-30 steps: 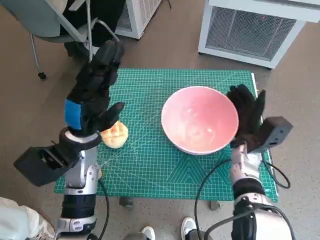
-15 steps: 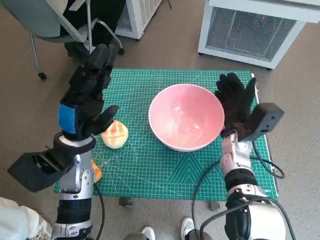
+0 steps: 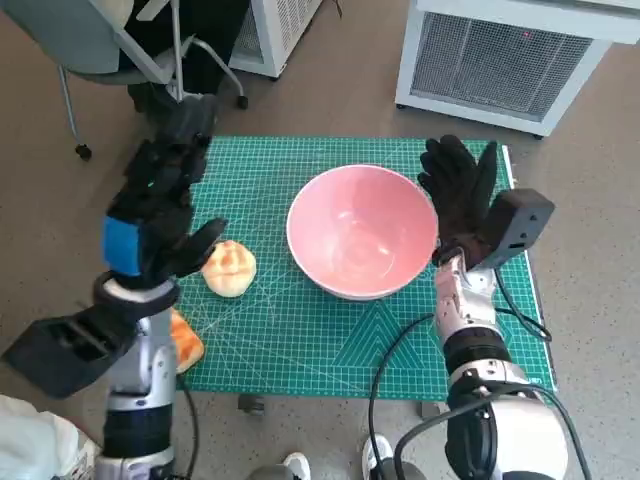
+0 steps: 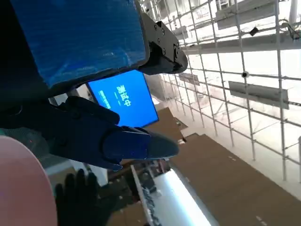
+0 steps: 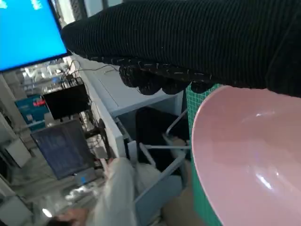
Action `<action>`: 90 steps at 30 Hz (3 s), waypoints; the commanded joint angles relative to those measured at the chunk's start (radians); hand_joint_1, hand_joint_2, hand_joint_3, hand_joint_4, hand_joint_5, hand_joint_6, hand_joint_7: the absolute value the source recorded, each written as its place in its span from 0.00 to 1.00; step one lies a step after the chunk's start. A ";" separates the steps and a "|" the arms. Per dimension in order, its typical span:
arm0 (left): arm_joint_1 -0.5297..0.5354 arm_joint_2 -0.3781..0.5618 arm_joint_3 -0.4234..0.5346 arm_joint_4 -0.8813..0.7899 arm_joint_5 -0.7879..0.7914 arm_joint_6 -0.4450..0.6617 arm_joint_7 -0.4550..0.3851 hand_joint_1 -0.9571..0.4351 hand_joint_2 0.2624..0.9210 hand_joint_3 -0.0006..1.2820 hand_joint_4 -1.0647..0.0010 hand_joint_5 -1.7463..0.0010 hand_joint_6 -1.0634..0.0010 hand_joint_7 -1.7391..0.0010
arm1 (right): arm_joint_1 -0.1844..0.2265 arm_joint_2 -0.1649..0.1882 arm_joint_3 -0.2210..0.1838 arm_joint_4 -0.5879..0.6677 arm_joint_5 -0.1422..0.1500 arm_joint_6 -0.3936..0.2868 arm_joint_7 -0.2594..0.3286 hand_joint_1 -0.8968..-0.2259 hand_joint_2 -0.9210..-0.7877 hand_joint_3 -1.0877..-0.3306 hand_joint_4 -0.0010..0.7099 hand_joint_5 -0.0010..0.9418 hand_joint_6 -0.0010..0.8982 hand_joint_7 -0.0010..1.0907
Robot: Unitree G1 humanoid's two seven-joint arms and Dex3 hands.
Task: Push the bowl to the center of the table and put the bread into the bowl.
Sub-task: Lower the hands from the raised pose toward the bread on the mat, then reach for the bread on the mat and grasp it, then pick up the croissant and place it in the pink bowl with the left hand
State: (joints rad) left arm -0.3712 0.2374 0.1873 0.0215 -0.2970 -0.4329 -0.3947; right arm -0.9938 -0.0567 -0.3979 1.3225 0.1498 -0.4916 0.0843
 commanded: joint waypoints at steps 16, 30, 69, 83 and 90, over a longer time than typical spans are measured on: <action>0.139 0.547 0.076 0.008 0.179 -0.093 -0.305 0.29 1.00 0.09 0.76 0.99 0.59 0.99 | 0.007 -0.076 0.076 -0.248 0.085 -0.393 0.419 0.45 0.00 0.33 0.31 0.02 0.00 0.62; 0.288 0.780 0.070 -0.112 0.237 0.095 -0.473 0.45 0.83 0.00 0.73 1.00 0.58 0.99 | 0.109 -0.072 0.147 -0.599 0.256 -0.396 0.610 0.45 0.00 0.34 0.32 0.02 0.00 0.67; 0.132 0.721 -0.339 0.226 0.677 0.015 -0.398 0.58 0.89 0.03 0.40 0.95 0.39 0.81 | 0.176 -0.080 0.196 -0.709 0.230 -0.339 0.547 0.49 0.00 0.34 0.32 0.05 0.00 0.69; 0.100 0.770 -0.233 0.195 0.589 -0.097 -0.303 0.69 1.00 0.05 0.45 0.22 0.27 0.48 | 0.194 -0.084 0.203 -0.753 0.231 -0.321 0.531 0.50 0.00 0.32 0.30 0.06 0.00 0.69; 0.029 0.764 -0.154 0.132 0.471 -0.088 -0.314 0.69 1.00 0.06 0.46 0.28 0.31 0.38 | 0.194 -0.081 0.206 -0.749 0.239 -0.317 0.534 0.49 0.00 0.32 0.29 0.08 0.00 0.68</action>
State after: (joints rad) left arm -0.2890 0.9831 -0.0059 0.1977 0.2280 -0.5235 -0.7071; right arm -0.8177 -0.1372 -0.1946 0.5691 0.3878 -0.8210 0.6195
